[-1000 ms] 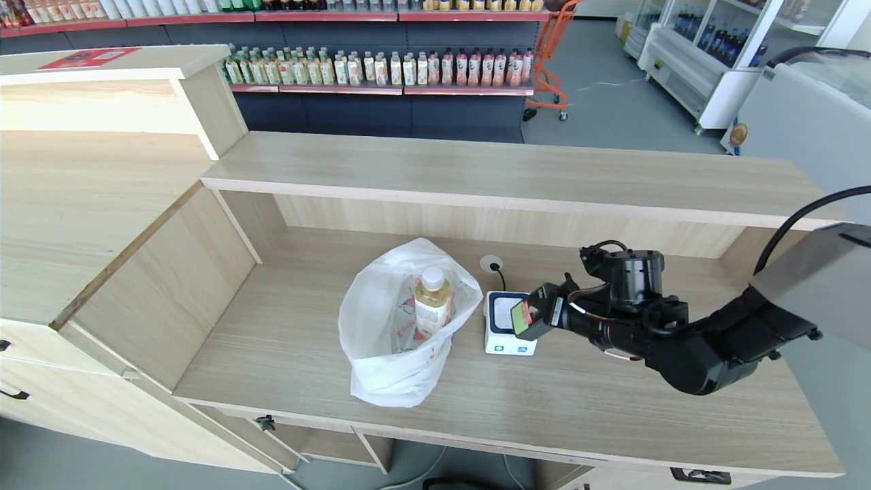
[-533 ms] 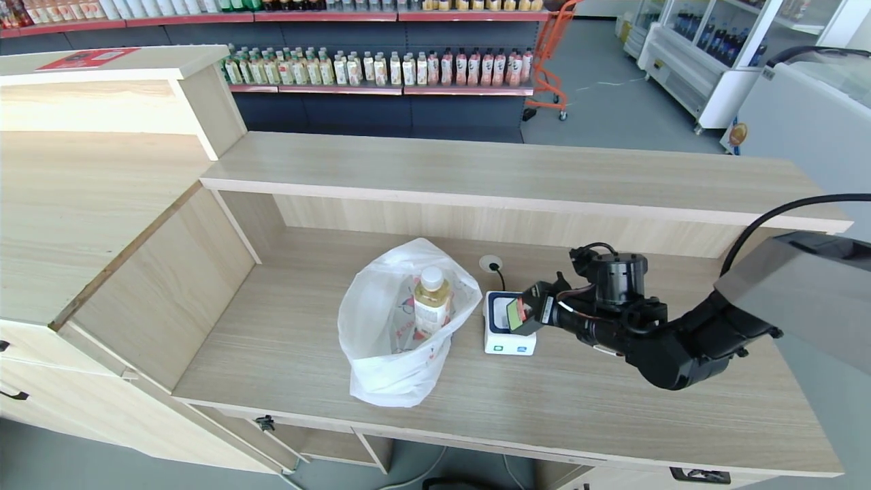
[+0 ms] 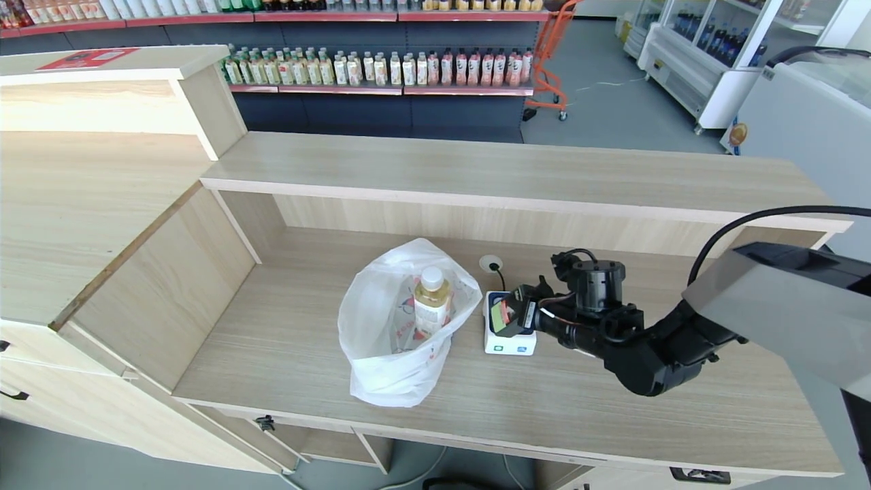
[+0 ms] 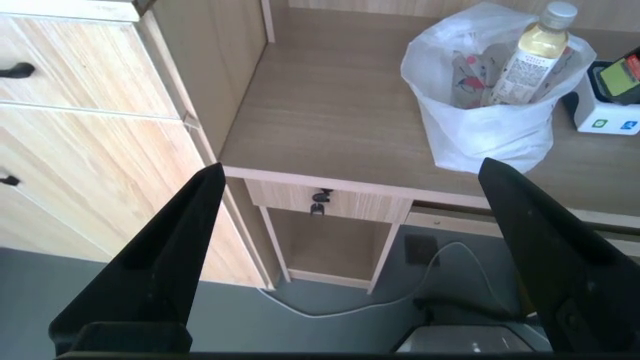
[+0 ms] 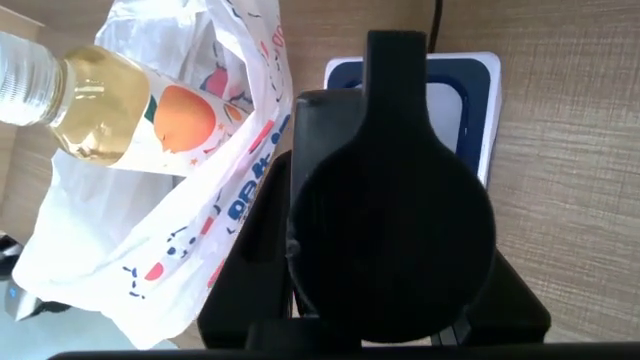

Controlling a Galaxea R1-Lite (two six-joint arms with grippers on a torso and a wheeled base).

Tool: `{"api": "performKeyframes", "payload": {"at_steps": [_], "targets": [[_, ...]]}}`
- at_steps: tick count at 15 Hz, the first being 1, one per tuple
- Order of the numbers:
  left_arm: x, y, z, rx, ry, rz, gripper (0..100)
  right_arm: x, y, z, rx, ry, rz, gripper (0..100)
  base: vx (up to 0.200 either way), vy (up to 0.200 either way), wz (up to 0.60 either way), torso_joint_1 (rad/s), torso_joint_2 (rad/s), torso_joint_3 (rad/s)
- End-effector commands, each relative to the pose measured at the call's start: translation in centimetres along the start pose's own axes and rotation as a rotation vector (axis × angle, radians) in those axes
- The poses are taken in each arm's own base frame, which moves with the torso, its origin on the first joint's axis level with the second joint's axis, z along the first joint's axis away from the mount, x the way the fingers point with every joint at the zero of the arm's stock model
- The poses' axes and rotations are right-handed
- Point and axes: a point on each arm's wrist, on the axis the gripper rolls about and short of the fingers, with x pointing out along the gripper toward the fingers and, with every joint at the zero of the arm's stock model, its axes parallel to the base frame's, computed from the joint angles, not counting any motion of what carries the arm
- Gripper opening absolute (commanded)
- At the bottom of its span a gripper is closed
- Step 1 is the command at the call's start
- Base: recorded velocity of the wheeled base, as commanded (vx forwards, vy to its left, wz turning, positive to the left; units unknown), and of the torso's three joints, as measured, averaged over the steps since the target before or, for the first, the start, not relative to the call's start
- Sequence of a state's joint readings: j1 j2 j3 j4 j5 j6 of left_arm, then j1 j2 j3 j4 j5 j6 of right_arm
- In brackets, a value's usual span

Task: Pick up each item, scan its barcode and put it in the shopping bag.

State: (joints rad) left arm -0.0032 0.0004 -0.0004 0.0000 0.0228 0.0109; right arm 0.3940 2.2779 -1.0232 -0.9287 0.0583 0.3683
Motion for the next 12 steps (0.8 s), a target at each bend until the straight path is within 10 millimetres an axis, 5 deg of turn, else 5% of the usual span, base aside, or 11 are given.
{"api": "performKeyframes", "payload": {"at_steps": [1, 6, 12], "targets": [[0.0, 0.0, 0.0, 0.0, 0.0, 0.0, 100, 0.7, -0.1, -1.0, -0.002, 0.012, -0.013, 0, 0.0, 0.0, 0.0, 0.0, 0.0, 0.0], [0.0, 0.0, 0.0, 0.0, 0.002, 0.0, 100, 0.7, 0.0, -0.6, 0.003, -0.016, -0.017, 0, 0.0, 0.0, 0.0, 0.0, 0.0, 0.0], [0.0, 0.0, 0.0, -0.002, 0.0, 0.0, 100, -3.6, 2.5, 4.9, 0.025, -0.153, 0.045, 0, 0.0, 0.0, 0.0, 0.0, 0.0, 0.0]]}}
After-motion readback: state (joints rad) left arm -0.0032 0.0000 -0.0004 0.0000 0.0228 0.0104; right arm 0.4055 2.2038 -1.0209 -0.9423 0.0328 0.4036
